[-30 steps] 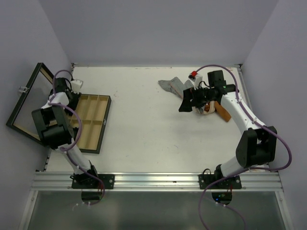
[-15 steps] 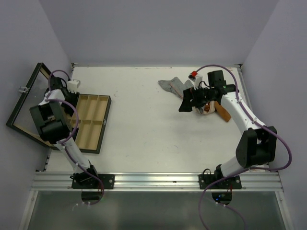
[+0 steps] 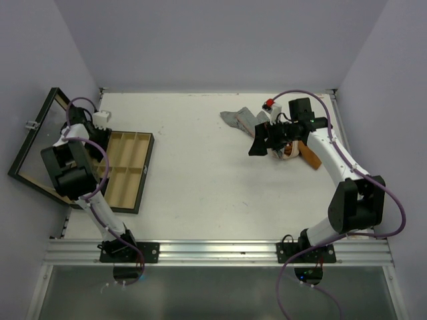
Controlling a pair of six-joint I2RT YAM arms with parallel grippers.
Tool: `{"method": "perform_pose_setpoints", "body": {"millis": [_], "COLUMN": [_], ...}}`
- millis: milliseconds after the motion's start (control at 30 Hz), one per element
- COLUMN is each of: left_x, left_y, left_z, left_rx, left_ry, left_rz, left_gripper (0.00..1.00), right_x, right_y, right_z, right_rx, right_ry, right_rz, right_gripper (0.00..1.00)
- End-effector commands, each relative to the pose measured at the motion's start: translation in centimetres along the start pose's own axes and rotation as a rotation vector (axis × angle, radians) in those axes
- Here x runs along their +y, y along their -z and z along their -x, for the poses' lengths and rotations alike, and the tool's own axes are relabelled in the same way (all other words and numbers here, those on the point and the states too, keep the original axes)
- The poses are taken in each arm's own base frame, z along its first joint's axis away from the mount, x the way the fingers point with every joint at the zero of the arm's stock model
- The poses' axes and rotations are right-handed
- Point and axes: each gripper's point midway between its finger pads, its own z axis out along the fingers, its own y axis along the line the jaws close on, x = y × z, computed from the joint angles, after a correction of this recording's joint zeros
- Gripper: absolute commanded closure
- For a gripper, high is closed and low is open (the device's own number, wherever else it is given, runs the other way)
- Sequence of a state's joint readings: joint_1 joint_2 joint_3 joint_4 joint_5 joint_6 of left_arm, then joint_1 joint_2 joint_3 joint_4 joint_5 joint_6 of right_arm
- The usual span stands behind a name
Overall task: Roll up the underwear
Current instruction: Place the rolled underwear into the container
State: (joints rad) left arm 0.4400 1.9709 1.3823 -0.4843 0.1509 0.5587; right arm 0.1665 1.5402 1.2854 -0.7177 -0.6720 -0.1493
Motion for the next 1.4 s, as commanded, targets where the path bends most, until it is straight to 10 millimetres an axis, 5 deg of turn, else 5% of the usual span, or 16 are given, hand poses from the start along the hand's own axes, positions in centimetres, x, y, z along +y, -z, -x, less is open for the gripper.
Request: {"method": "perform_pose_setpoints", "body": {"millis": [0,167,1167,1367], "left_x": [1.7,1.8,4.4,3.4], "left_y": [0.4,0.8,7.7,9.2], "left_z": [-1.1,-1.1,6.5,8.1], "left_rx": [0.046,0.045,-0.156,-0.212], "left_ry": [0.017,0.01,-0.06,-0.084], "left_rz": [0.036,0.037,0.189,0.164], "left_gripper": [0.41,0.37,0.25,0.26], "right_x": [0.2,0.3,0.6,0.6], "right_y": [0.3,0.2,0.5,0.6], "right_z": [0.9,0.9,1.0,1.0], "right_rx": [-0.026,-0.026,-0.037,-0.039], "right_ry": [0.007,0.006,0.008,0.012], "right_rz": [0.003,0.004,0.01,0.008], "right_gripper": [0.01,0.01,0.01,0.01]}}
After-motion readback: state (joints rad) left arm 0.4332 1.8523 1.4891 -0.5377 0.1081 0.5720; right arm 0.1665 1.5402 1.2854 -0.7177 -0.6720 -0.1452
